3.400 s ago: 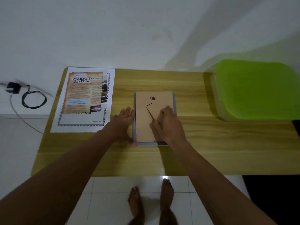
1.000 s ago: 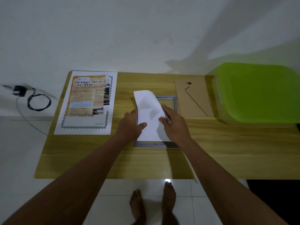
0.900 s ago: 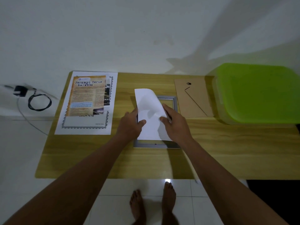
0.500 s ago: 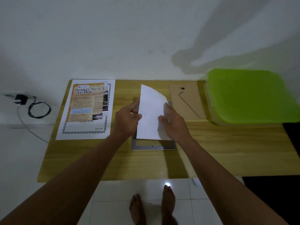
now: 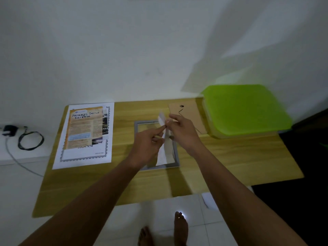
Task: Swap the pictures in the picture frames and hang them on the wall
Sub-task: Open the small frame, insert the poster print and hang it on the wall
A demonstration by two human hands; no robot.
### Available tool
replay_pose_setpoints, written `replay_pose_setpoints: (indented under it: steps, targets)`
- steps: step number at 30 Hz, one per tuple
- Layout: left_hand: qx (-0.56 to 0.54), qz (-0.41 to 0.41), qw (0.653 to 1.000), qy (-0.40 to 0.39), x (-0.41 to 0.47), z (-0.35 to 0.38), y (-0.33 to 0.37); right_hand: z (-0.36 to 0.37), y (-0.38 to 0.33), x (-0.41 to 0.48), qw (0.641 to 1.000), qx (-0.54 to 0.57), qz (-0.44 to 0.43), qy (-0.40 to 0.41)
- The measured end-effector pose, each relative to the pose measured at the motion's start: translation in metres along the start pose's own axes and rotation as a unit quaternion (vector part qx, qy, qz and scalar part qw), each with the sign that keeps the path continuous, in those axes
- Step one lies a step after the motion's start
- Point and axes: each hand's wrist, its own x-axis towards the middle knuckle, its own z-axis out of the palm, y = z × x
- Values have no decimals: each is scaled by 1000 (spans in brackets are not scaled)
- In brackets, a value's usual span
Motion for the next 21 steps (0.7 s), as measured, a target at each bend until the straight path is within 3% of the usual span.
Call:
replay_pose_setpoints:
  steps: [5, 11, 14, 17, 21]
  targets:
    - [-30, 0, 999, -30, -6, 18, 7, -13, 18, 2, 995, -68, -35, 69]
    - [-9, -69, 996, 64, -1, 22, 0, -42, 28, -6, 987, -69, -46, 139]
    - [-17, -151, 988, 14, 4, 22, -5, -61, 23, -17, 983, -55, -52, 165]
    - [-110, -207, 971, -38, 6, 32, -5, -79, 33, -22, 984, -43, -44, 167]
    - [-129, -224, 966, -24, 9, 58, -8, -102, 54, -28, 987, -50, -37, 150]
